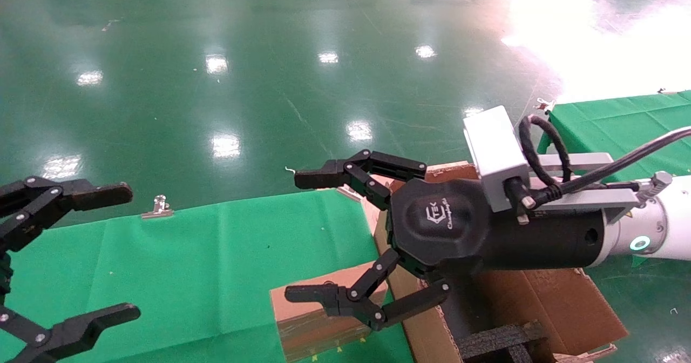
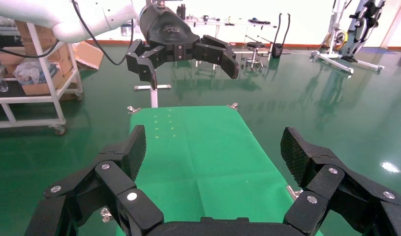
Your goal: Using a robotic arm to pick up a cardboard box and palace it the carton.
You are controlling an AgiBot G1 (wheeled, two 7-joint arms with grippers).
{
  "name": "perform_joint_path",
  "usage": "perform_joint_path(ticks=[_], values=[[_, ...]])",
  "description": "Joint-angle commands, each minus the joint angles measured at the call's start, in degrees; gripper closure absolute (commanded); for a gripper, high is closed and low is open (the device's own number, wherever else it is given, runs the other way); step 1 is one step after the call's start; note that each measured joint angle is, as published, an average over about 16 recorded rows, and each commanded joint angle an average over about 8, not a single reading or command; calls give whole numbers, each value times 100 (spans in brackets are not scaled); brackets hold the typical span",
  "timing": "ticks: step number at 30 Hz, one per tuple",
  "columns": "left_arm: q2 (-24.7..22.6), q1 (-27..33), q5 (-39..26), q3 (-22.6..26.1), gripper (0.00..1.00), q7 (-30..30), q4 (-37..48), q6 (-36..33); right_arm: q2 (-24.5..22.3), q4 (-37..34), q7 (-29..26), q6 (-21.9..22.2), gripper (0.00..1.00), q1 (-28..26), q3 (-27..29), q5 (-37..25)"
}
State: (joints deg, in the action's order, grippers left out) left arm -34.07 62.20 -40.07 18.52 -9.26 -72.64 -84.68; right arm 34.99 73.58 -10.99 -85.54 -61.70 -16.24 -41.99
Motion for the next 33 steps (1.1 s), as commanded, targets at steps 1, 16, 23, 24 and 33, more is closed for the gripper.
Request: perform_joint_path(ticks=[1,16,23,24,33], values=[[0,0,0,0,0,0,0,0,0,0,0,0,0,0,0,0],[0,0,0,0,47,0,0,0,0,0,0,0,0,0,0,0],[0,0,0,0,100,0,0,0,0,0,3,-2,0,2,3,2],[0,0,0,0,100,0,0,0,1,-1,3,-2,0,2,3,2],[0,1,0,1,100,1,1,0,19,-131,-46,-72,0,-200,-215,-447]])
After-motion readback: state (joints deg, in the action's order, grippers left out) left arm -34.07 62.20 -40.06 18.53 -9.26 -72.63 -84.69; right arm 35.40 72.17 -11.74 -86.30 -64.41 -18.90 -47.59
